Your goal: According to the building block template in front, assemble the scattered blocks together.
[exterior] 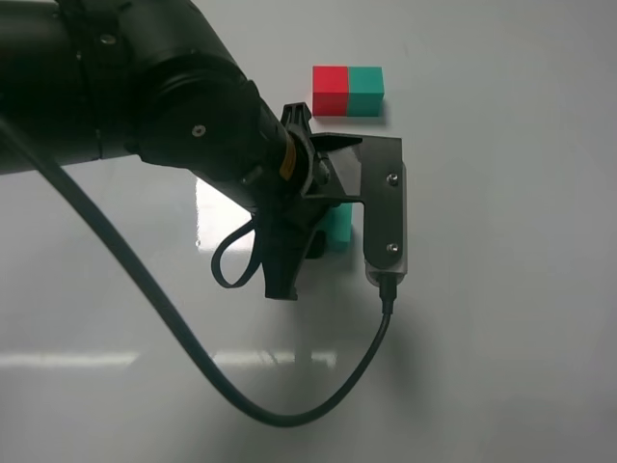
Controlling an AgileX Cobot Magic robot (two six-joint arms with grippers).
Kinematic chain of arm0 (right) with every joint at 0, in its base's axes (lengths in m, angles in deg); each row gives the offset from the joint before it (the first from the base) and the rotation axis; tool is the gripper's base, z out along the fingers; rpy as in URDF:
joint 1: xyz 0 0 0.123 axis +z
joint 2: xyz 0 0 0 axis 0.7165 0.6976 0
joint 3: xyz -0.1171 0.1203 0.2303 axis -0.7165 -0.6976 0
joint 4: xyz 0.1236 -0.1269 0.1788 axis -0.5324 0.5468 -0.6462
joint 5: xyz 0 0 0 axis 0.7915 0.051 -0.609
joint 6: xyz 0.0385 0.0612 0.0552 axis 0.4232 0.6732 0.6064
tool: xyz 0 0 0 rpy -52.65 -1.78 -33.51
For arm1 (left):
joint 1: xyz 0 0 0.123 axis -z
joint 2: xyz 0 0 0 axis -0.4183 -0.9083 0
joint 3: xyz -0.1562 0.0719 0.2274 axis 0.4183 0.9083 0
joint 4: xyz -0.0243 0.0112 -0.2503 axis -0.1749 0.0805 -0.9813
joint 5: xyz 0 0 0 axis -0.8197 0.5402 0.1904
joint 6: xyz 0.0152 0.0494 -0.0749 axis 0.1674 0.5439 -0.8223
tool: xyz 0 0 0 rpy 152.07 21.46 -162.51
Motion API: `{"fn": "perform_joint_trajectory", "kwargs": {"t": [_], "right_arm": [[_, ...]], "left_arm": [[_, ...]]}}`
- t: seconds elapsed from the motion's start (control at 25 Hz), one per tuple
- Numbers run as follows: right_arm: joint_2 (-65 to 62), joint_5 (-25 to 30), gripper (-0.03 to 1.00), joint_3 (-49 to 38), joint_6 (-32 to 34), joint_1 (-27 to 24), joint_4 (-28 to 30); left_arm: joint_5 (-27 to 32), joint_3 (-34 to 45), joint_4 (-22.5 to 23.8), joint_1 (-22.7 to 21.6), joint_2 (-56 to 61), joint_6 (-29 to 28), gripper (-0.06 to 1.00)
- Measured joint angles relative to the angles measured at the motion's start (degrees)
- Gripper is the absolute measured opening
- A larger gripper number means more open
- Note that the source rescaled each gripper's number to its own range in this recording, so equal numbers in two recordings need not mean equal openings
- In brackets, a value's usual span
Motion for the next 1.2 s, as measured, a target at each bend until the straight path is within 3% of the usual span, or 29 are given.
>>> {"fn": "perform_joint_trajectory", "kwargs": {"t": [0.24,0.28,0.4,0.48,0.68,0.92,1.2], "right_arm": [[0.00,0.00,0.24,0.00,0.00,0.00,0.00],[0.00,0.00,0.24,0.00,0.00,0.00,0.00],[0.00,0.00,0.24,0.00,0.00,0.00,0.00],[0.00,0.00,0.24,0.00,0.00,0.00,0.00],[0.00,0.00,0.24,0.00,0.00,0.00,0.00],[0.00,0.00,0.23,0.00,0.00,0.00,0.00],[0.00,0.00,0.23,0.00,0.00,0.00,0.00]], "left_arm": [[0.00,0.00,0.13,0.00,0.00,0.18,0.05],[0.00,0.00,0.32,0.00,0.00,0.18,0.15],[0.00,0.00,0.87,0.00,0.00,0.23,0.58],[0.00,0.00,1.05,0.00,0.00,0.23,0.70],[0.00,0.00,1.05,0.00,0.00,-0.22,0.77],[0.00,0.00,1.05,0.00,2.21,-1.66,0.97],[-0.18,0.00,-2.08,0.00,11.03,-4.64,0.99]]}}
